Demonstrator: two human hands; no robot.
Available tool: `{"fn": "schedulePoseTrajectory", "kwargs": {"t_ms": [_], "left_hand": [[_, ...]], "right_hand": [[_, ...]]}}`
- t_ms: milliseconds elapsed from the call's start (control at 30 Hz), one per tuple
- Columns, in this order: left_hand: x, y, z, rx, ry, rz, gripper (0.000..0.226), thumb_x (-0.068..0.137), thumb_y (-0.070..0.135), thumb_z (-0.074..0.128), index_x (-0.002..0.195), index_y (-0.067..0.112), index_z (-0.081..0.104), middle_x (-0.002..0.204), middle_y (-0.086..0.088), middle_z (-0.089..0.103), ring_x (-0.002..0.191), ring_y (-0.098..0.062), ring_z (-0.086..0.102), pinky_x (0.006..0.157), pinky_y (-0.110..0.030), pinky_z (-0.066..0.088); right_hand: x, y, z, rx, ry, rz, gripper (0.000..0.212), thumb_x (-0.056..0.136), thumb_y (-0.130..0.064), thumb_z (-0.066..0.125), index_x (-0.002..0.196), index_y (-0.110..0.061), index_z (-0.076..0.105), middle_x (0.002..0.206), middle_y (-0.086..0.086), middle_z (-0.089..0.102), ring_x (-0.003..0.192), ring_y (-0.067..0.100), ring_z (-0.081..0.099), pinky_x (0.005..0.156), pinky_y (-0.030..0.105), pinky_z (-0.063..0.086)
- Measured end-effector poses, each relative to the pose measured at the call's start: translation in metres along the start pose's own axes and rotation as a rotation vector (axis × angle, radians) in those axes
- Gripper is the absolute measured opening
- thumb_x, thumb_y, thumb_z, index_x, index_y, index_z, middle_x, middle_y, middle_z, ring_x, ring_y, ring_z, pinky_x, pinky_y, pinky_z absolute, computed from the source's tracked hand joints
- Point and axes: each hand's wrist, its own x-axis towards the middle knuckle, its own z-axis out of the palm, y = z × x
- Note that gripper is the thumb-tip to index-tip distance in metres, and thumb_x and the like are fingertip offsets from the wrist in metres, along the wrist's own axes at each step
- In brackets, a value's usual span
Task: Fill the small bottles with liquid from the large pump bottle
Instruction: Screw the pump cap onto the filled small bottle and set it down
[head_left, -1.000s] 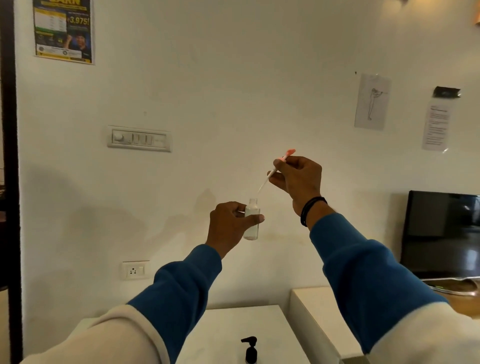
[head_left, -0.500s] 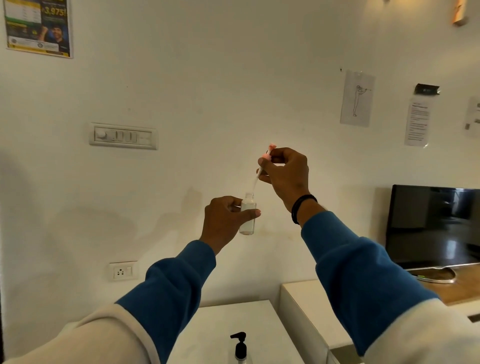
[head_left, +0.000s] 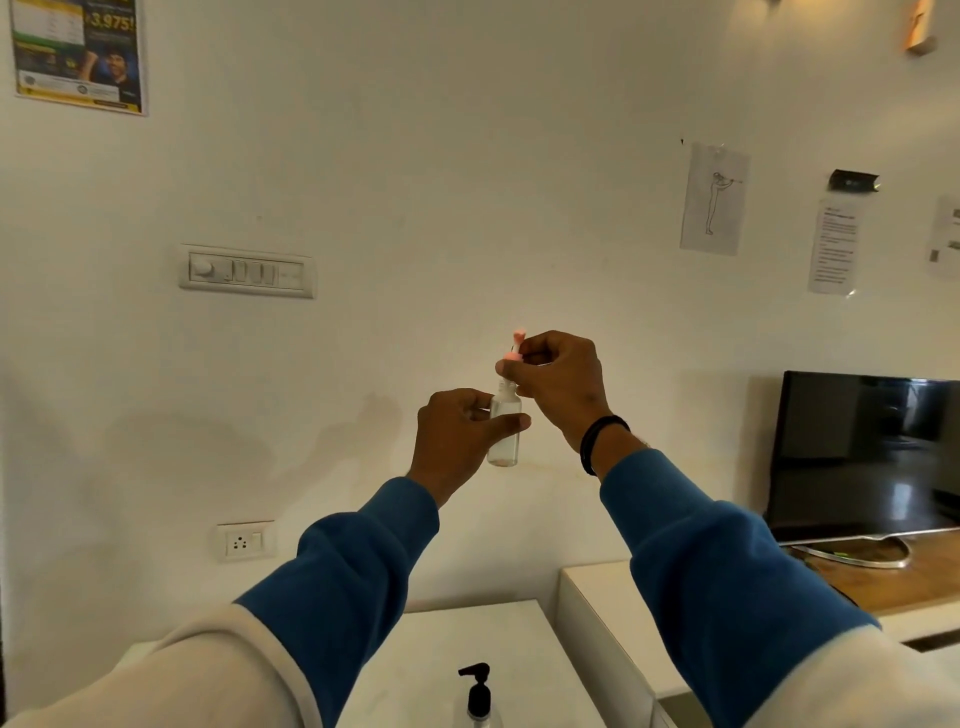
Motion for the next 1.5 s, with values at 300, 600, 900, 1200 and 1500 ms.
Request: {"fn": "schedulePoseTrajectory", "kwargs": {"t_ms": [300, 600, 900, 1200, 1500], "left_hand": [[-0.001, 0.003, -0.001, 0.019, 0.01, 0.01, 0.043, 0.075, 0.037, 0.088, 0.105, 0.009, 0.074, 0.095, -0.006, 0.075, 0.087, -0.025, 0.072, 0.084, -0.047, 0.062], [-0.001, -0.001, -0.002, 0.035, 0.018, 0.007, 0.043, 0.074, 0.04, 0.088, 0.102, 0.009, 0.076, 0.09, -0.004, 0.075, 0.084, -0.022, 0.073, 0.08, -0.047, 0.062], [0.001, -0.002, -0.011, 0.035, 0.033, 0.015, 0.037, 0.077, 0.04, 0.085, 0.1, 0.012, 0.075, 0.09, -0.003, 0.076, 0.083, -0.021, 0.073, 0.082, -0.046, 0.063], [0.001, -0.002, -0.018, 0.044, 0.039, 0.013, 0.038, 0.078, 0.039, 0.085, 0.103, 0.012, 0.075, 0.091, -0.002, 0.075, 0.085, -0.021, 0.073, 0.084, -0.044, 0.062], [0.002, -0.009, -0.02, 0.041, 0.037, 0.017, 0.043, 0.079, 0.039, 0.083, 0.11, 0.009, 0.075, 0.099, -0.005, 0.076, 0.088, -0.022, 0.073, 0.087, -0.044, 0.062]], "right_hand": [[-0.003, 0.002, 0.0, -0.032, -0.025, 0.001, 0.025, 0.07, -0.021, 0.089, 0.087, -0.016, 0.072, 0.078, -0.001, 0.074, 0.075, 0.018, 0.073, 0.076, 0.043, 0.063], [-0.013, 0.0, 0.006, -0.112, -0.046, -0.016, 0.021, 0.076, -0.022, 0.085, 0.088, -0.013, 0.072, 0.079, -0.003, 0.072, 0.075, 0.013, 0.069, 0.071, 0.024, 0.057], [-0.017, 0.004, 0.022, 0.065, -0.006, 0.06, 0.022, 0.077, -0.017, 0.084, 0.095, -0.016, 0.072, 0.087, -0.002, 0.074, 0.085, 0.017, 0.072, 0.08, 0.034, 0.061], [-0.023, 0.001, 0.031, 0.19, 0.002, 0.128, 0.03, 0.082, -0.008, 0.078, 0.109, -0.014, 0.069, 0.093, 0.001, 0.074, 0.091, 0.02, 0.072, 0.078, 0.034, 0.06], [-0.028, 0.0, 0.031, 0.284, -0.051, 0.167, 0.059, 0.084, -0.009, 0.076, 0.136, -0.018, 0.049, 0.099, 0.007, 0.072, 0.095, 0.017, 0.068, 0.071, 0.022, 0.05]]}}
